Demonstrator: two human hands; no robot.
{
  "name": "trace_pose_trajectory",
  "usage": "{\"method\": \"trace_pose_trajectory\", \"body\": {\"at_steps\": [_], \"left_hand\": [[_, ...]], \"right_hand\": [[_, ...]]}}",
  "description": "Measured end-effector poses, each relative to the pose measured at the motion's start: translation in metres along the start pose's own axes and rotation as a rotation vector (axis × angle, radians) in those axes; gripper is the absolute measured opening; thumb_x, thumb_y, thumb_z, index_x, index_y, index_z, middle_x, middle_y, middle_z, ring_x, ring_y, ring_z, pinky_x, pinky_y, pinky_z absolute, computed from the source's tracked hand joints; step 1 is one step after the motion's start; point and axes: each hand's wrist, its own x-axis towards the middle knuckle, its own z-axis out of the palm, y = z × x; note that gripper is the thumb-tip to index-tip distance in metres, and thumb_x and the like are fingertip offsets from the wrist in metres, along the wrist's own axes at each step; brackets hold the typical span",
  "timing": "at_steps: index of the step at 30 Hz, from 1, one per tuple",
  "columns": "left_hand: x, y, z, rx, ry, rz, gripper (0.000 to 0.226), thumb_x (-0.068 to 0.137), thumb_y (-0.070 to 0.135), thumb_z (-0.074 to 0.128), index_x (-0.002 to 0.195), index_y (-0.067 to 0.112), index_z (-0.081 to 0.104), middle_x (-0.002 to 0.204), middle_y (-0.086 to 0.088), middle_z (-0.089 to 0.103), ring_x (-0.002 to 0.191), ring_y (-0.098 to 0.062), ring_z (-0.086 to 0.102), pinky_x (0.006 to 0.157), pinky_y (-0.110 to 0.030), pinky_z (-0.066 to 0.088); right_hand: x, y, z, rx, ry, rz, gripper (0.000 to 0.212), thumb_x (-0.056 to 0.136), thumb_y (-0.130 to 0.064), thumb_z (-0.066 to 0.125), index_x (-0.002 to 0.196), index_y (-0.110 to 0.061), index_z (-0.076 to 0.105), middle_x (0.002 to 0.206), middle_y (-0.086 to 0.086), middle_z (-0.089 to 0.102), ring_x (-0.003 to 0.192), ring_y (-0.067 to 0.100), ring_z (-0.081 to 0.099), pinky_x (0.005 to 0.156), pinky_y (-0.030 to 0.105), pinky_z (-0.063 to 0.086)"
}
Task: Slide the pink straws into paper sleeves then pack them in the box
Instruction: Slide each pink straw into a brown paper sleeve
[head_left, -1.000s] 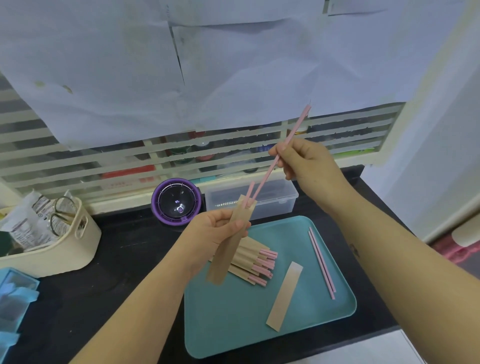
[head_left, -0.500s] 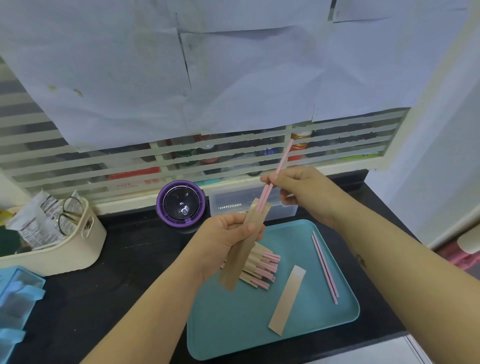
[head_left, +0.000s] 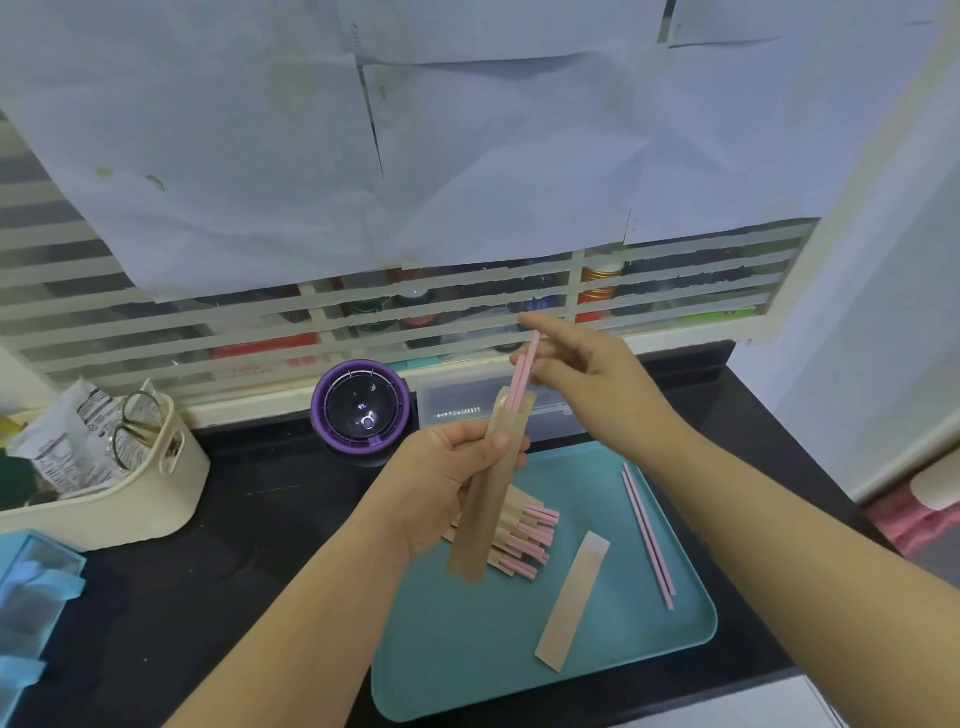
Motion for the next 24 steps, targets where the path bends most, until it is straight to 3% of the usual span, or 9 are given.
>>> {"method": "trace_pose_trajectory", "body": {"at_steps": [3, 7, 11, 14, 17, 21, 24], "left_hand": [[0.000, 0.001, -0.002, -0.012, 0.010, 0.013, 0.016, 0.089, 0.010, 0.058, 0.099, 0.008, 0.071, 0.094, -0.005, 0.075, 0.087, -0.012, 0.070, 0.082, -0.027, 0.056], [0.002, 0.000, -0.006, -0.015, 0.007, 0.018, 0.017, 0.089, 0.010, 0.058, 0.099, 0.009, 0.071, 0.097, -0.006, 0.075, 0.091, -0.014, 0.071, 0.081, -0.025, 0.055], [0.003, -0.005, -0.011, 0.063, 0.005, 0.034, 0.018, 0.082, 0.015, 0.064, 0.098, 0.013, 0.072, 0.097, -0.005, 0.075, 0.090, -0.014, 0.070, 0.083, -0.024, 0.054], [0.007, -0.014, -0.021, 0.378, -0.016, 0.055, 0.024, 0.088, 0.012, 0.063, 0.109, 0.023, 0.067, 0.103, -0.004, 0.073, 0.090, -0.013, 0.068, 0.082, -0.020, 0.053], [0.010, -0.026, -0.022, 0.682, -0.111, 0.081, 0.023, 0.093, 0.023, 0.058, 0.114, 0.031, 0.065, 0.101, 0.004, 0.071, 0.084, -0.001, 0.063, 0.082, -0.015, 0.050], [0.017, -0.051, -0.023, 0.806, -0.180, 0.070, 0.019, 0.092, 0.037, 0.058, 0.101, 0.025, 0.069, 0.084, 0.003, 0.066, 0.063, 0.007, 0.050, 0.063, -0.005, 0.041], [0.026, -0.068, -0.030, 0.822, -0.217, 0.009, 0.012, 0.091, 0.033, 0.059, 0.097, 0.029, 0.069, 0.087, 0.014, 0.067, 0.076, 0.005, 0.058, 0.071, -0.008, 0.044]], "right_hand": [[-0.006, 0.002, 0.005, -0.023, -0.044, 0.000, 0.048, 0.093, -0.005, 0.049, 0.134, -0.030, 0.049, 0.109, -0.012, 0.064, 0.100, 0.028, 0.059, 0.085, 0.021, 0.044], [-0.013, 0.003, 0.007, -0.017, -0.106, 0.016, 0.053, 0.093, -0.003, 0.048, 0.138, -0.031, 0.045, 0.109, -0.013, 0.061, 0.099, 0.031, 0.056, 0.085, 0.031, 0.043], [-0.013, 0.004, 0.001, -0.085, -0.139, 0.069, 0.042, 0.093, -0.014, 0.053, 0.132, -0.030, 0.052, 0.108, -0.017, 0.061, 0.097, 0.022, 0.059, 0.089, 0.037, 0.047], [-0.013, 0.017, -0.005, -0.094, -0.194, 0.135, 0.022, 0.089, -0.022, 0.062, 0.110, -0.025, 0.068, 0.102, -0.011, 0.070, 0.093, 0.005, 0.066, 0.088, 0.023, 0.051], [-0.021, 0.041, 0.001, -0.116, -0.290, 0.253, 0.008, 0.083, -0.021, 0.070, 0.090, -0.018, 0.070, 0.083, 0.000, 0.074, 0.077, 0.009, 0.070, 0.080, 0.023, 0.054], [-0.032, 0.074, 0.022, -0.062, -0.337, 0.362, 0.007, 0.079, -0.015, 0.075, 0.081, -0.017, 0.068, 0.082, 0.006, 0.074, 0.072, 0.010, 0.068, 0.076, 0.023, 0.055], [-0.036, 0.094, 0.030, -0.039, -0.353, 0.423, 0.005, 0.081, -0.015, 0.072, 0.082, -0.016, 0.068, 0.076, 0.000, 0.072, 0.063, 0.002, 0.064, 0.068, 0.014, 0.053]]}}
